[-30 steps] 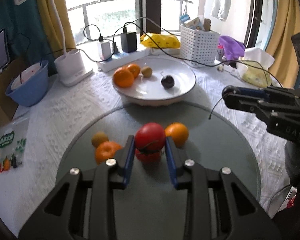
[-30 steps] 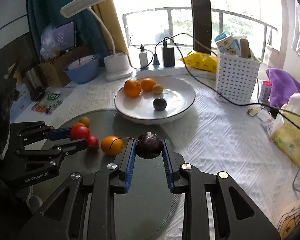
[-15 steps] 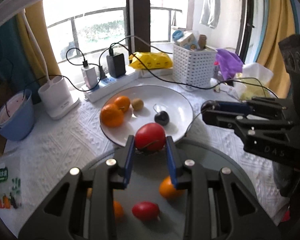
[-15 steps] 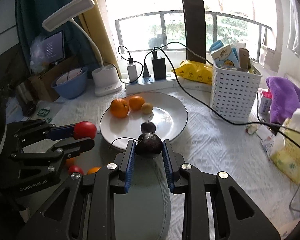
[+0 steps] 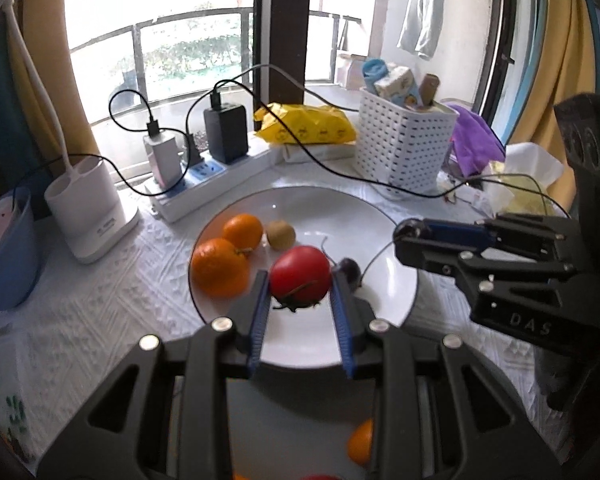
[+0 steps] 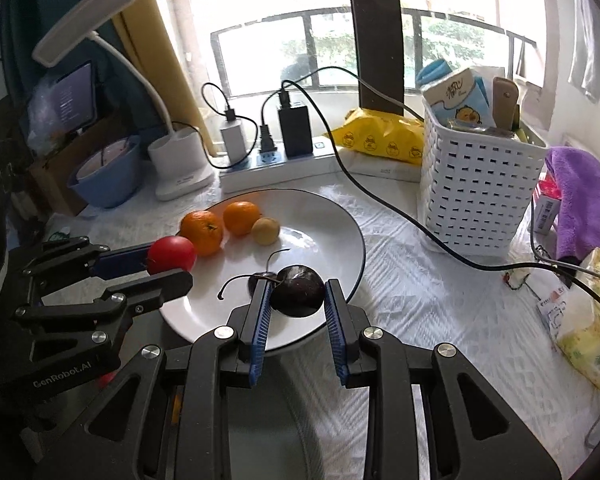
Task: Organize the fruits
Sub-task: 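Carry the tomato and cherry over the white plate with both grippers, then open the left gripper to drop the tomato while the right gripper releases the cherry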
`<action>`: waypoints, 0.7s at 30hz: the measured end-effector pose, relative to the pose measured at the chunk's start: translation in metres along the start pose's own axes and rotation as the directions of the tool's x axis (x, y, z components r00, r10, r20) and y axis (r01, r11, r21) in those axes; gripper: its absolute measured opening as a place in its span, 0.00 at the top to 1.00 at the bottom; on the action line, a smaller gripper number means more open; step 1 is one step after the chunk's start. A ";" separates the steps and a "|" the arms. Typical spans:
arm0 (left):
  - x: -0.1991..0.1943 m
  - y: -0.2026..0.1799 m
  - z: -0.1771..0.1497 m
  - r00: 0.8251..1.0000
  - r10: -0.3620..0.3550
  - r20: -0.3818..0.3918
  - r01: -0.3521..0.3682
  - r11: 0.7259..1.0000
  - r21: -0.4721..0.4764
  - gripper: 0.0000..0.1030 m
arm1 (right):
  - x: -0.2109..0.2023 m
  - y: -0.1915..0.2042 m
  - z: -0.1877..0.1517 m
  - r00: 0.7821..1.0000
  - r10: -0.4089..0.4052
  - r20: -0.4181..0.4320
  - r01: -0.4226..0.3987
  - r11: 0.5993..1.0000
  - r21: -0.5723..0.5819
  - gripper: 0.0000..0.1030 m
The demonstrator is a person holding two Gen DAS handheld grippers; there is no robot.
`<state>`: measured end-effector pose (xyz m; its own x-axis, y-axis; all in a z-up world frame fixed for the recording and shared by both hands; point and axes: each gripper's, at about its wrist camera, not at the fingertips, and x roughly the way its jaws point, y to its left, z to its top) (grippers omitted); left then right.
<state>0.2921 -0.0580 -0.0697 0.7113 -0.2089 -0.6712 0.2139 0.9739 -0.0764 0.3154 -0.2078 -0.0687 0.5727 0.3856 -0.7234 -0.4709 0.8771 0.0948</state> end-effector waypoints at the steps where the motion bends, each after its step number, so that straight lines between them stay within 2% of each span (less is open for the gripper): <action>1: 0.004 0.002 0.002 1.000 -0.004 -0.003 0.004 1.000 -0.002 0.70 | 0.001 -0.001 0.001 1.000 -0.004 -0.002 0.004 1.000 0.001 0.72; 4: 0.014 0.005 0.005 1.000 -0.003 -0.011 0.003 1.000 -0.003 0.70 | 0.009 -0.004 0.004 1.000 -0.017 -0.009 0.017 1.000 0.008 0.72; 7: 0.023 0.011 0.008 0.999 -0.004 -0.041 0.003 0.999 -0.044 0.70 | 0.017 -0.007 0.007 0.999 -0.024 -0.021 0.024 1.000 0.016 0.72; 14: 0.025 0.015 0.008 0.998 0.009 -0.062 -0.013 0.998 -0.061 0.69 | 0.021 -0.006 0.011 1.000 -0.021 -0.016 0.021 1.000 0.013 0.72; 17: 0.025 0.015 0.007 0.997 0.023 -0.077 -0.028 0.998 -0.061 0.69 | 0.021 -0.003 0.012 0.999 -0.050 -0.016 0.050 0.999 0.009 0.72; 21: 0.018 0.013 0.006 0.998 0.021 -0.060 -0.024 0.998 -0.050 0.67 | 0.015 0.001 0.013 0.999 -0.053 0.002 0.053 0.999 0.005 0.58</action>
<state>0.3116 -0.0496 -0.0786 0.6741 -0.1830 -0.7156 0.1632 0.9818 -0.0973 0.3324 -0.1977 -0.0711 0.5982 0.3387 -0.7263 -0.4361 0.8979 0.0596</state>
